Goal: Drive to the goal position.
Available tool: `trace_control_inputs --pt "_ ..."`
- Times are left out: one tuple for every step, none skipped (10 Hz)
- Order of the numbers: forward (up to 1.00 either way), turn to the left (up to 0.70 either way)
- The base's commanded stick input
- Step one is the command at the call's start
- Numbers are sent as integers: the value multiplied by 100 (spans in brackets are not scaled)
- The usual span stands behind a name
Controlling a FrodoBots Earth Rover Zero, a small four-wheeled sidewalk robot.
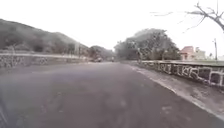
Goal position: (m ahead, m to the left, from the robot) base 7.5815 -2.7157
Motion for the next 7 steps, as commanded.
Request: trace_control_inputs --pt "70 0" --pt "70 0" --pt "70 0" --pt "70 0" --pt "70 0" --pt "70 0" --pt "70 0"
